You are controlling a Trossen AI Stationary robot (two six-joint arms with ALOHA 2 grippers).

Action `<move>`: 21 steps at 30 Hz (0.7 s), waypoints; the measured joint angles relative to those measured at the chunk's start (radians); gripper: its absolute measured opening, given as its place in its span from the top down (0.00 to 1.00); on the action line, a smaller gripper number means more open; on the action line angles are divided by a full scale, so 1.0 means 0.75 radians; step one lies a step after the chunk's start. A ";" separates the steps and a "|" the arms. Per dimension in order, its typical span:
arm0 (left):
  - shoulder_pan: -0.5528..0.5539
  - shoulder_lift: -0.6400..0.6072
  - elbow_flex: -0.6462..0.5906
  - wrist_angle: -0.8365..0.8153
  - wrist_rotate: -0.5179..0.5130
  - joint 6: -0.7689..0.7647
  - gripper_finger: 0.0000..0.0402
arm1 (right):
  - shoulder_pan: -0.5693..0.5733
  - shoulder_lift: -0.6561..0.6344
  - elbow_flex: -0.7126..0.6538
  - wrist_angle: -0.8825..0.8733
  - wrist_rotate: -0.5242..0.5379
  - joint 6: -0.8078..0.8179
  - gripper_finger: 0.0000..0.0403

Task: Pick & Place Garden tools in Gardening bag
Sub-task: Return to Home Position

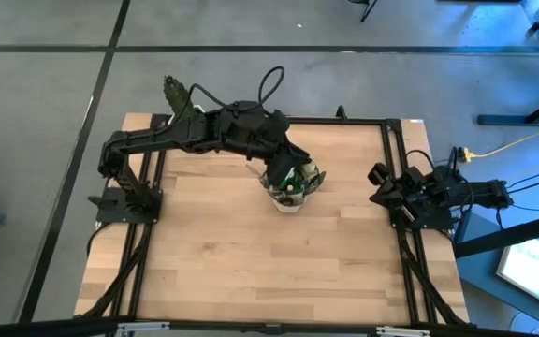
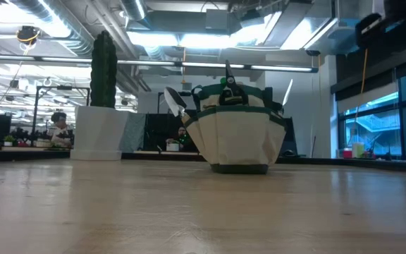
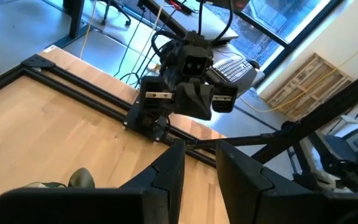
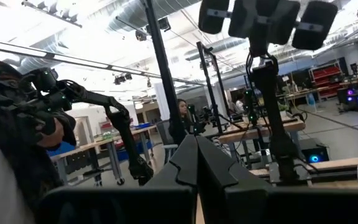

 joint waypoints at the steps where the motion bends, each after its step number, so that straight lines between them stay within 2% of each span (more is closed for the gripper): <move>1: 0.000 0.000 0.000 -0.001 0.000 -0.001 0.79 | 0.000 -0.017 -0.015 0.000 0.000 0.006 1.00; 9: -0.001 -0.001 0.000 0.000 0.001 -0.002 0.79 | 0.000 -0.053 -0.073 0.025 0.000 0.024 1.00; 21: -0.001 -0.001 0.000 -0.003 0.001 -0.008 0.79 | 0.000 -0.053 -0.076 -0.105 0.007 0.042 1.00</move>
